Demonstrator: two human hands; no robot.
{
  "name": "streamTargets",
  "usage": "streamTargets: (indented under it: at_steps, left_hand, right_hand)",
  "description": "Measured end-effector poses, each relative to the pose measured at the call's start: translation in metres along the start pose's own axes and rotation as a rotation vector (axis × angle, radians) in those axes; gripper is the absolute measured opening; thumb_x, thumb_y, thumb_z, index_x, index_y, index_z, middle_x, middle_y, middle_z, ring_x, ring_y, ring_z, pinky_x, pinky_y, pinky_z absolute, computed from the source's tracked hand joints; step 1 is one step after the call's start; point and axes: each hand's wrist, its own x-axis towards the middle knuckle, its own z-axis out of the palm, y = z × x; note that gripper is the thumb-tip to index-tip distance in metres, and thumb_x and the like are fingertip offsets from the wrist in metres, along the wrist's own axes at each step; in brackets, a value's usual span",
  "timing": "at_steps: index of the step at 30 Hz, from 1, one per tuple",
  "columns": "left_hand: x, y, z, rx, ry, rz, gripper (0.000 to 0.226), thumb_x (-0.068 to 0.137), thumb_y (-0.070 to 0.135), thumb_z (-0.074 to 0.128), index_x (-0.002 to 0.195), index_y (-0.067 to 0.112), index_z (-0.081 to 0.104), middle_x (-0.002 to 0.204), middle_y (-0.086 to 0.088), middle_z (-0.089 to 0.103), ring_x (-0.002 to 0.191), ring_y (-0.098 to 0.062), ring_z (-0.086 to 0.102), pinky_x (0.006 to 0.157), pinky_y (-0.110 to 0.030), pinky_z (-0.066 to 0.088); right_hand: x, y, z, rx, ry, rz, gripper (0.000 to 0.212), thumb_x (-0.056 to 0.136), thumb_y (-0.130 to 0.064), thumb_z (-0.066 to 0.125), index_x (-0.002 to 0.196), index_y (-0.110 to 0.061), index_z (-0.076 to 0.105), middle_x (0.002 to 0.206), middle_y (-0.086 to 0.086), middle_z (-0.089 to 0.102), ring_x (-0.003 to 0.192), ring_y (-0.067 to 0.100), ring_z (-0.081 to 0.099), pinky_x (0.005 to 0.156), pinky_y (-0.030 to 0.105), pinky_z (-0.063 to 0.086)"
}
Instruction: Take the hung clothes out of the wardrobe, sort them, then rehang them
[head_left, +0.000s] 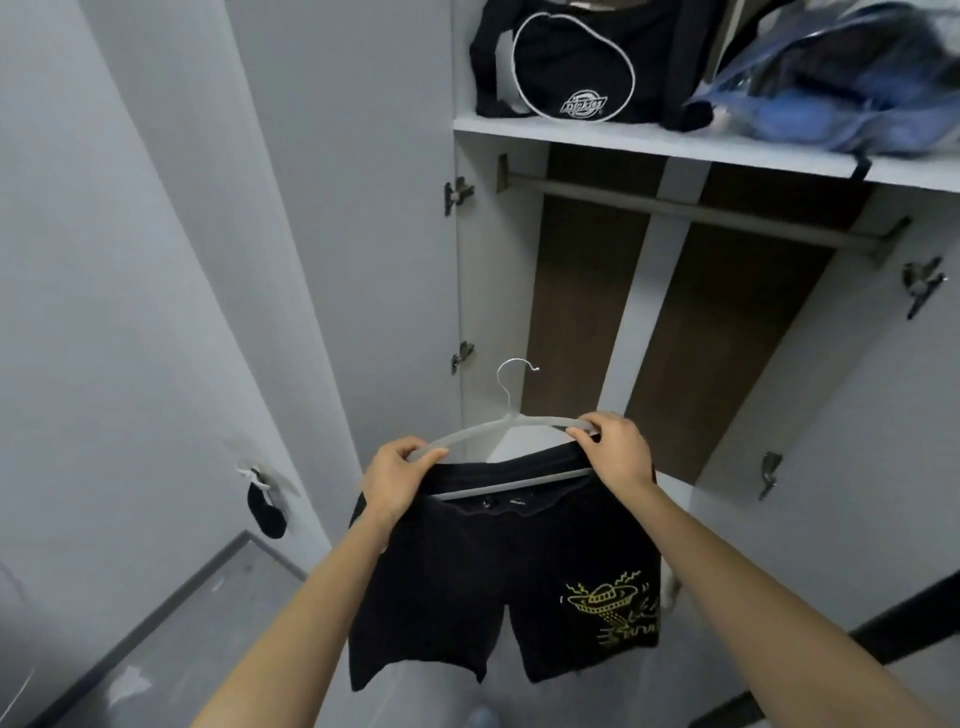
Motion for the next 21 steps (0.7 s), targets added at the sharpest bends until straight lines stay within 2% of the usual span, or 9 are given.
streamTargets:
  at_steps: [4, 6, 10, 14, 18, 21]
  left_hand:
    - [0.057, 0.034, 0.027, 0.011, -0.033, -0.006, 0.024, 0.082, 0.045, 0.076, 0.070, 0.025, 0.069, 0.059, 0.016, 0.061, 0.063, -0.003, 0.056, 0.062, -0.023, 0.040]
    - [0.091, 0.050, 0.038, 0.006, -0.069, 0.015, 0.022, 0.082, 0.043, 0.077, 0.070, 0.026, 0.069, 0.060, 0.016, 0.060, 0.064, -0.004, 0.056, 0.060, -0.021, 0.038]
    - [0.157, 0.079, 0.057, -0.041, -0.126, 0.045, 0.017, 0.081, 0.041, 0.078, 0.070, 0.031, 0.071, 0.065, 0.016, 0.064, 0.068, -0.007, 0.059, 0.064, -0.024, 0.041]
    - [0.210, 0.099, 0.082, -0.096, -0.168, 0.060, 0.015, 0.083, 0.037, 0.077, 0.069, 0.033, 0.074, 0.070, 0.013, 0.069, 0.076, -0.012, 0.063, 0.075, -0.033, 0.047]
    - [0.253, 0.111, 0.111, -0.113, -0.164, 0.052, 0.016, 0.082, 0.041, 0.075, 0.066, 0.042, 0.074, 0.066, 0.015, 0.067, 0.072, -0.014, 0.062, 0.083, -0.042, 0.052]
    - [0.279, 0.127, 0.132, -0.124, -0.142, 0.046, 0.019, 0.085, 0.040, 0.073, 0.066, 0.040, 0.073, 0.064, 0.017, 0.066, 0.071, -0.012, 0.061, 0.082, -0.038, 0.050]
  right_hand:
    - [0.057, 0.009, -0.007, -0.040, 0.020, 0.045, 0.031, 0.095, -0.041, 0.059, 0.112, -0.018, 0.070, 0.104, 0.001, 0.068, 0.093, 0.020, 0.061, 0.073, 0.032, 0.048]
    - [0.088, 0.012, -0.011, -0.043, 0.038, 0.058, 0.031, 0.096, -0.039, 0.058, 0.114, -0.016, 0.069, 0.105, 0.002, 0.068, 0.094, 0.020, 0.061, 0.073, 0.032, 0.048]
    - [0.145, 0.018, -0.015, 0.012, 0.071, 0.079, 0.040, 0.096, -0.036, 0.058, 0.130, -0.014, 0.061, 0.124, 0.005, 0.064, 0.113, 0.024, 0.057, 0.093, 0.039, 0.049]
    - [0.189, 0.027, -0.014, 0.020, 0.019, 0.075, 0.054, 0.098, -0.039, 0.055, 0.145, -0.016, 0.044, 0.147, 0.005, 0.046, 0.136, 0.025, 0.040, 0.112, 0.043, 0.036]
    - [0.228, 0.037, -0.013, -0.020, -0.011, 0.010, 0.056, 0.099, -0.041, 0.051, 0.147, -0.015, 0.040, 0.148, 0.007, 0.044, 0.139, 0.025, 0.038, 0.112, 0.043, 0.036]
    - [0.255, 0.047, -0.009, -0.027, -0.004, -0.012, 0.055, 0.100, -0.038, 0.051, 0.149, -0.016, 0.038, 0.150, 0.006, 0.042, 0.140, 0.024, 0.037, 0.111, 0.039, 0.035]
